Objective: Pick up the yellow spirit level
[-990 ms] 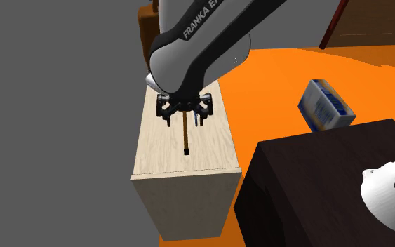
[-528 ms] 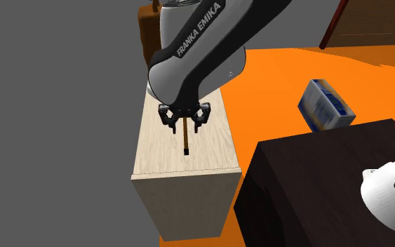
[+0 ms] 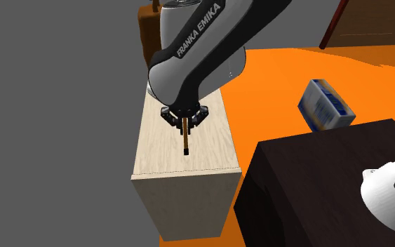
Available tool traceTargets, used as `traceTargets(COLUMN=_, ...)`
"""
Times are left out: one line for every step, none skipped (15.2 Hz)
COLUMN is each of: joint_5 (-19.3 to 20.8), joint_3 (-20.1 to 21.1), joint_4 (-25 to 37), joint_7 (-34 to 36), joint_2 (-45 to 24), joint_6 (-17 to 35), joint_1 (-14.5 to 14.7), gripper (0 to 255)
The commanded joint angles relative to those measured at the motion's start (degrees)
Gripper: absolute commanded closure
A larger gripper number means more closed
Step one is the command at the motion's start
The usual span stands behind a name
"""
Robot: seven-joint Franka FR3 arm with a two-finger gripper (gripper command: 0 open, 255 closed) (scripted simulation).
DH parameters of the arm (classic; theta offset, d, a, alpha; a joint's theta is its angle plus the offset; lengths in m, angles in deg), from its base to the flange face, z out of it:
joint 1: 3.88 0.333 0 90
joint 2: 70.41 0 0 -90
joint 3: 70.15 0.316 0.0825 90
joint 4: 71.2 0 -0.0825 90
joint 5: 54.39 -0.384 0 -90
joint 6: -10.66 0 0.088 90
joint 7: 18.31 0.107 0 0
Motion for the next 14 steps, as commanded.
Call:
traceTargets(joint_5=0.0, joint_3=0.0, joint_4=0.0, joint_7=0.0, joint_2=0.0, joint_6=0.0, joint_1=0.0, gripper=255)
traceTargets(joint_5=0.7, joint_3=-0.6, joint_4=-0.2, joint_7=0.4, joint_2=0.7, joint_6=-0.5, joint_1=0.5, gripper=255)
traceTargets(joint_5=1.4, joint_3=-1.2, joint_4=-0.3, joint_7=0.9, joint_2=1.3, joint_6=-0.9, joint_1=0.9, gripper=255)
traceTargets(joint_5=2.0, joint_3=-1.8, joint_4=-0.4, joint_7=1.3, joint_2=2.0, joint_6=-1.4, joint_1=1.4, gripper=255)
traceTargets(joint_5=2.7, joint_3=-2.4, joint_4=-0.4, joint_7=1.8, joint_2=2.6, joint_6=-1.8, joint_1=1.8, gripper=255)
traceTargets(joint_5=3.4, joint_3=-3.0, joint_4=-0.5, joint_7=2.3, joint_2=3.3, joint_6=-2.3, joint_1=2.3, gripper=255)
traceTargets(joint_5=4.1, joint_3=-3.5, joint_4=-0.6, joint_7=2.7, joint_2=3.9, joint_6=-2.8, joint_1=2.7, gripper=255)
traceTargets(joint_5=4.8, joint_3=-4.1, joint_4=-0.6, joint_7=3.2, joint_2=4.5, joint_6=-3.3, joint_1=3.2, gripper=255)
traceTargets(joint_5=5.5, joint_3=-4.7, joint_4=-0.6, joint_7=3.7, joint_2=5.2, joint_6=-3.7, joint_1=3.6, gripper=255)
traceTargets(joint_5=6.2, joint_3=-5.3, joint_4=-0.6, joint_7=4.2, joint_2=5.8, joint_6=-4.2, joint_1=4.1, gripper=255)
traceTargets(joint_5=7.0, joint_3=-5.8, joint_4=-0.7, joint_7=4.7, joint_2=6.5, joint_6=-4.7, joint_1=4.5, gripper=255)
traceTargets(joint_5=7.7, joint_3=-6.4, joint_4=-0.6, joint_7=5.2, joint_2=7.1, joint_6=-5.2, joint_1=5.0, gripper=255)
traceTargets(joint_5=8.4, joint_3=-6.9, joint_4=-0.6, joint_7=5.7, joint_2=7.7, joint_6=-5.7, joint_1=5.4, gripper=255)
traceTargets(joint_5=9.2, joint_3=-7.5, joint_4=-0.6, joint_7=6.1, joint_2=8.4, joint_6=-6.2, joint_1=5.8, gripper=255)
